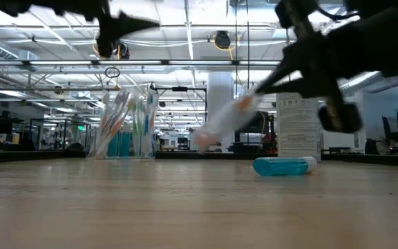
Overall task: Pick & Place toothbrushing station
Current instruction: Put the orange toothbrush into the transparent organizer
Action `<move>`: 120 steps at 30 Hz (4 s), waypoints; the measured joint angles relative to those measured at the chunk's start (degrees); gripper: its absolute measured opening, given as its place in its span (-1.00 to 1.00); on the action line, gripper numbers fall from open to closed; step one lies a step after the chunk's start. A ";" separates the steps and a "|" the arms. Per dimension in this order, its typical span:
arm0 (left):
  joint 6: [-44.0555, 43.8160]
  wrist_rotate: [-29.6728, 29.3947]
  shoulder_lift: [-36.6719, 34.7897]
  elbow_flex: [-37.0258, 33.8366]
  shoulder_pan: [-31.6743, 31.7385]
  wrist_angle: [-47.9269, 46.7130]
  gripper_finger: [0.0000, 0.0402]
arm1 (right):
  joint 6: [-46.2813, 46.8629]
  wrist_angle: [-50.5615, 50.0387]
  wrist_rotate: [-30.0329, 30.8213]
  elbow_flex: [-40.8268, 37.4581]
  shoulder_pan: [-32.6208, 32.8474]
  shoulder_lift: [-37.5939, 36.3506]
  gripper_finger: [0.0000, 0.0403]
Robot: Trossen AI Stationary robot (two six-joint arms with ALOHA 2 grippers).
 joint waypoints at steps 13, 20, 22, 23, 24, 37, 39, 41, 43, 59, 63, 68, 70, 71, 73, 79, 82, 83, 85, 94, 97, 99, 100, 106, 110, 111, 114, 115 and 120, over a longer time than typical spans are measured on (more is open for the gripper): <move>-8.40 22.68 23.45 9.08 12.43 -0.52 0.09 | -12.04 0.40 -0.25 3.93 -6.72 -0.02 -1.00; -6.19 31.61 31.87 20.29 13.25 -8.98 0.09 | -10.69 -0.91 -0.08 3.93 -6.54 -0.02 -1.00; -5.51 31.54 32.84 21.95 13.29 -13.15 0.09 | -10.78 -1.00 -0.12 3.93 -6.04 -0.02 -1.00; -4.74 31.54 33.14 22.47 13.29 -13.98 0.09 | -10.78 -0.97 -0.14 3.93 -5.83 -0.02 -1.00; -3.96 31.55 33.19 22.70 13.29 -14.41 0.09 | -10.78 -1.00 -0.17 3.93 -5.76 -0.02 -1.00; -0.07 31.35 32.95 22.75 12.62 -14.24 -0.45 | -9.40 -0.99 -0.16 3.93 -5.85 -0.02 -1.00; 0.12 31.35 32.95 22.75 12.70 -14.25 -0.61 | -7.67 -0.99 -0.16 3.93 -5.85 -0.02 -1.00; 0.13 31.23 32.95 22.75 12.70 -14.31 -0.74 | -4.84 -0.97 -0.27 3.93 -5.85 -0.02 -1.00; 0.10 31.20 32.95 22.75 12.70 -14.26 -0.86 | -2.63 -0.94 -0.21 3.93 -5.81 -0.02 -0.99; 0.08 31.63 32.86 22.75 12.96 -14.16 -0.95 | 15.22 1.92 -0.29 3.93 -5.81 0.00 -0.71; -0.11 31.62 32.86 22.75 13.24 -14.20 -0.95 | 16.26 2.28 0.80 3.93 -5.80 0.00 -0.60; 1.16 30.51 29.57 22.75 14.82 -18.74 -0.96 | 19.65 2.44 4.76 3.95 -5.81 0.00 -0.50; 2.98 27.65 26.49 22.75 15.48 -23.30 -0.98 | 20.62 2.13 6.20 3.93 -5.81 0.00 -0.48; 4.08 24.88 24.92 22.75 15.63 -25.32 -0.97 | 20.93 2.03 6.32 3.93 -5.81 0.00 -0.47; 5.64 16.84 21.18 22.75 15.67 -30.37 -0.95 | 21.73 1.82 6.35 3.93 -5.83 0.00 -0.46; 6.14 -11.60 11.25 22.73 14.08 -43.84 -0.98 | 22.06 2.04 6.26 3.93 -5.81 0.00 -0.46; 5.65 -19.93 7.31 22.69 13.20 -49.33 -0.97 | 22.07 1.98 6.26 3.93 -5.83 0.00 -0.46; 5.61 -22.48 6.39 22.69 13.00 -50.35 -0.98 | 22.06 1.72 6.24 3.93 -5.83 0.00 -0.46; 5.43 -26.21 4.26 21.89 12.61 -51.27 -0.99 | 22.07 1.65 6.02 3.93 -5.83 0.00 -0.45; 7.29 -33.05 -5.04 8.08 13.35 -43.96 -0.98 | 22.07 1.99 5.98 3.93 -5.83 0.00 -0.46; 9.26 -34.41 -8.23 2.77 14.00 -37.43 -0.99 | 22.05 1.98 5.98 3.93 -5.83 0.00 -0.46; 12.23 -36.86 -10.38 0.03 14.25 -32.68 -0.99 | 22.05 2.06 5.96 3.93 -5.83 0.00 -0.45; 13.93 -38.03 -11.55 -1.16 14.23 -30.66 -0.99 | 22.05 2.16 5.80 3.93 -5.83 0.00 -0.46; 22.18 -45.49 -17.81 -7.92 15.23 -22.94 -0.99 | 22.05 2.07 5.79 3.93 -5.83 0.00 -0.46; 25.54 -45.19 -19.77 -13.93 18.36 -13.64 -0.99 | 22.05 2.28 5.78 3.93 -5.83 0.00 -0.46; 26.16 -44.51 -19.75 -15.62 19.33 -10.24 -0.99 | 22.05 2.27 5.78 3.93 -5.83 0.00 -0.46; 30.91 -39.99 -19.58 -20.84 22.17 1.54 -0.99 | 22.05 2.19 5.78 3.93 -5.83 0.00 -0.46; 32.84 -37.72 -19.40 -22.23 22.99 5.72 -0.99 | 22.05 2.19 5.78 3.93 -5.83 0.00 -0.46; 39.03 -32.03 -19.29 -26.93 26.44 18.53 -0.99 | 29.95 6.35 2.16 3.90 -5.87 -0.04 -0.46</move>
